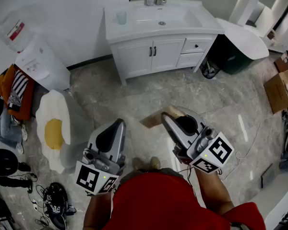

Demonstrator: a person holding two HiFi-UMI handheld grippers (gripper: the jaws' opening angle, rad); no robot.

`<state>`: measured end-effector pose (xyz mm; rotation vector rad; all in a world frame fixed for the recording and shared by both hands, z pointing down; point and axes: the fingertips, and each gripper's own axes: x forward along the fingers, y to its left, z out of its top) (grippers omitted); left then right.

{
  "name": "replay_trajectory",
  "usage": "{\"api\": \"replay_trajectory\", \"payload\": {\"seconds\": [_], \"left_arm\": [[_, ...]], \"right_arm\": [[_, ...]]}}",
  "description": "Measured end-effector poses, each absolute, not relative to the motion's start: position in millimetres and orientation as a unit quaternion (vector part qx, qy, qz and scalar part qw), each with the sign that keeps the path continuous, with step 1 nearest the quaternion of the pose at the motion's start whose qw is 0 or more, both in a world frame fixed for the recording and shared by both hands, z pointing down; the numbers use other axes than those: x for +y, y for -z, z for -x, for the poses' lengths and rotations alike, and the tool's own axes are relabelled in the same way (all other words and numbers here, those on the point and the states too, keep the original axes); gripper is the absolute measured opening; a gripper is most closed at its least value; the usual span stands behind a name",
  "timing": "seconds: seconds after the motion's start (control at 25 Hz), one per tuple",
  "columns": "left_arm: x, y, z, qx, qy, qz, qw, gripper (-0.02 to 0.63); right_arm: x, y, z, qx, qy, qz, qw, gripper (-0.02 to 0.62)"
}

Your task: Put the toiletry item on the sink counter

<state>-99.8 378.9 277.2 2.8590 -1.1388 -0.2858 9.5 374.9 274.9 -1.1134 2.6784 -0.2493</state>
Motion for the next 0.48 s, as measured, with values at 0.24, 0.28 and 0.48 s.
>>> {"api": "replay_trajectory", "payload": {"seconds": [0.24, 0.28, 0.48], "left_arm": [[378.8, -277.7, 97.8, -0.372, 0.092, -0.923, 0.026, 0.017], [378.7, -278.0, 97.2, -0.373, 0.092, -0.923, 0.026, 0.017], [375.8, -278.5, 96.1, -0.379, 0.091, -0.92, 0.028, 0.017]], "right_arm": [[374.7, -274.8, -11.7, 0.916, 0.083, 0.377, 0.112, 0.075], [374.3, -274.8, -12.1, 0.916, 0.083, 0.376, 0.112, 0.075], [370.1, -274.1, -12.6, 0.919, 0.092, 0.366, 0.116, 0.075]]}}
